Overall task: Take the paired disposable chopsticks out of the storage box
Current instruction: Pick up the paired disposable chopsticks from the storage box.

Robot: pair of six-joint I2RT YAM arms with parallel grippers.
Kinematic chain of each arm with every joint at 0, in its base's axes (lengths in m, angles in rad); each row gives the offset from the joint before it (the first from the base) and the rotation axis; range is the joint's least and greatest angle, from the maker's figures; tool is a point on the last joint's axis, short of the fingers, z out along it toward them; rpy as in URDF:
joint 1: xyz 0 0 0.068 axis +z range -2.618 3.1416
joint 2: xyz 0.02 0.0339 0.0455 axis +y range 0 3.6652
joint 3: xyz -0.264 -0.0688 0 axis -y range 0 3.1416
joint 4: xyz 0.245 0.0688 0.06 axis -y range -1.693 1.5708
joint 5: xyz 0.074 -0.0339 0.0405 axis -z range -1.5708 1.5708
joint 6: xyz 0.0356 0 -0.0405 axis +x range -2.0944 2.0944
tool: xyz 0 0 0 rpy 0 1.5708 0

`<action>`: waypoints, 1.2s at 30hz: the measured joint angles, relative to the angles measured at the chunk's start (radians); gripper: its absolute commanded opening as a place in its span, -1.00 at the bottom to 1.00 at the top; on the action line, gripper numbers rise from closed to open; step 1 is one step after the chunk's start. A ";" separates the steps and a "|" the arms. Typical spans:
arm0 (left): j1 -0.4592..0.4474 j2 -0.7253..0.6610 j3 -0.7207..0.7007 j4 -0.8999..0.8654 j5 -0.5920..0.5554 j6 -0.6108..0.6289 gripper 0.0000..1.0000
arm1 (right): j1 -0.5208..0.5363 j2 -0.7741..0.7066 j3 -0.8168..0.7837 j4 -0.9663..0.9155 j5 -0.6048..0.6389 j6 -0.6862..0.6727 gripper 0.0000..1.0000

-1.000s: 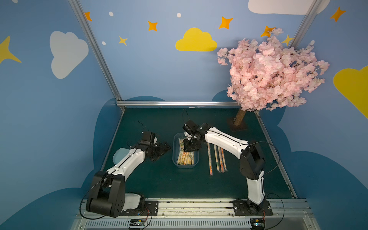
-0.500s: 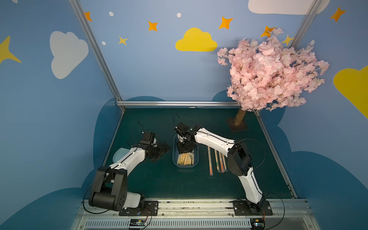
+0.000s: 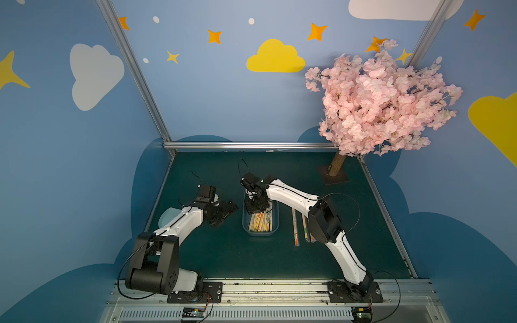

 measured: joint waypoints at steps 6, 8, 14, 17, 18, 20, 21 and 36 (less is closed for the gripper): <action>0.003 0.000 -0.003 -0.008 0.003 0.008 1.00 | -0.001 0.018 0.007 -0.008 0.000 0.000 -0.33; 0.005 -0.001 -0.003 -0.008 0.003 0.010 1.00 | -0.001 0.019 0.013 -0.011 0.000 0.000 -0.43; 0.006 -0.002 -0.006 -0.006 0.003 0.011 1.00 | -0.001 0.019 0.014 -0.019 -0.001 -0.004 -0.78; 0.006 -0.002 -0.013 -0.006 0.003 0.011 1.00 | -0.002 0.019 0.014 -0.026 0.000 -0.004 -0.89; 0.006 -0.002 -0.014 -0.007 0.004 0.012 1.00 | -0.002 0.019 0.014 -0.032 -0.001 -0.005 -0.91; 0.006 -0.002 -0.016 -0.007 0.005 0.012 1.00 | -0.002 0.019 0.014 -0.033 -0.002 -0.007 -0.96; 0.006 -0.002 -0.016 -0.006 0.006 0.013 1.00 | -0.002 0.019 0.014 -0.034 -0.002 -0.006 -0.97; 0.006 -0.020 -0.003 -0.026 0.022 0.042 1.00 | -0.029 -0.152 -0.053 -0.026 -0.005 0.023 -1.00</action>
